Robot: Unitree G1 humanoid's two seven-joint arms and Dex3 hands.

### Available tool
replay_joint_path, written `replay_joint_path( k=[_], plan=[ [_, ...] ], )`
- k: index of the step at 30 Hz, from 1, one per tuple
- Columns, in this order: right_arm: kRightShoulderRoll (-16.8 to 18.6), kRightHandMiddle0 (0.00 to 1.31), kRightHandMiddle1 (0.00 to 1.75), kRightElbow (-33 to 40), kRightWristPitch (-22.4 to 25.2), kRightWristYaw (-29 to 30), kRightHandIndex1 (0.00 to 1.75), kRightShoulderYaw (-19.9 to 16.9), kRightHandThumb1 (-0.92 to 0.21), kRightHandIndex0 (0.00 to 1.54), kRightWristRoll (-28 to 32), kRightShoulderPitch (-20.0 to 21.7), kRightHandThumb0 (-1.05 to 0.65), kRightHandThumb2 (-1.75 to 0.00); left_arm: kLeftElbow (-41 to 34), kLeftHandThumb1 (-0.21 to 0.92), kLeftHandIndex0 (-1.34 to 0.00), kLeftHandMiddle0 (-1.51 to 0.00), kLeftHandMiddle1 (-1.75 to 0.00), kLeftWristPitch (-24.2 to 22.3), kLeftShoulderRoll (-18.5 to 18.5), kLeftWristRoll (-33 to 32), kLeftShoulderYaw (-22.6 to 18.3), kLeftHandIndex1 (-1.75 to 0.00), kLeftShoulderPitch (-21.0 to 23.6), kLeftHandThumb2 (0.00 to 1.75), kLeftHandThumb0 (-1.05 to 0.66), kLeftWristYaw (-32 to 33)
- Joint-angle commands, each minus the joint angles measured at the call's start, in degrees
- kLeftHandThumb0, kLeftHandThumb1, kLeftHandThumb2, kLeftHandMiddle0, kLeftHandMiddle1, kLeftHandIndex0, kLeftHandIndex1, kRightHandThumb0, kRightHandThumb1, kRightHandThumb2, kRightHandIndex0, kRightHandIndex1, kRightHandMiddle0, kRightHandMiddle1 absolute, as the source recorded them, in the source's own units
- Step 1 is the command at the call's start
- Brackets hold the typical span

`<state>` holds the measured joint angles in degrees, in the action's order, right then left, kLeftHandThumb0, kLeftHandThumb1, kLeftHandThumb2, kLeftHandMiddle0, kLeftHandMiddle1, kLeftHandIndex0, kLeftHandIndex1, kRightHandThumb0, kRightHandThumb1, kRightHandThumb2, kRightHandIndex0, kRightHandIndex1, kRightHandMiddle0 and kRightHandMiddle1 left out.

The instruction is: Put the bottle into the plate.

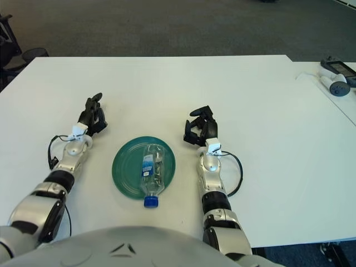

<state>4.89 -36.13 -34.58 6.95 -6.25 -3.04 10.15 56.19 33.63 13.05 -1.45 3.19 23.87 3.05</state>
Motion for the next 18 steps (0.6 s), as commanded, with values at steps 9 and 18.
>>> replay_joint_path(
  k=[9,18],
  plan=[
    [2.65,0.41,1.60,-9.10,1.46,1.20,1.75,0.27,-0.36,0.61,0.53,-15.48,-0.01,-1.23,7.93,0.92,0.00,-0.31,-0.05,0.75,-2.43,1.02,-0.67,-0.86,-0.99,1.08,-0.91,-4.78],
    [2.89,0.40,1.61,-8.74,1.48,0.98,1.75,0.32,-0.37,0.61,0.80,-15.69,-0.01,-1.23,8.08,0.92,0.00,-0.35,-0.05,2.16,-3.65,0.54,-1.68,-0.93,-2.16,1.05,-0.93,-5.78]
  ],
)
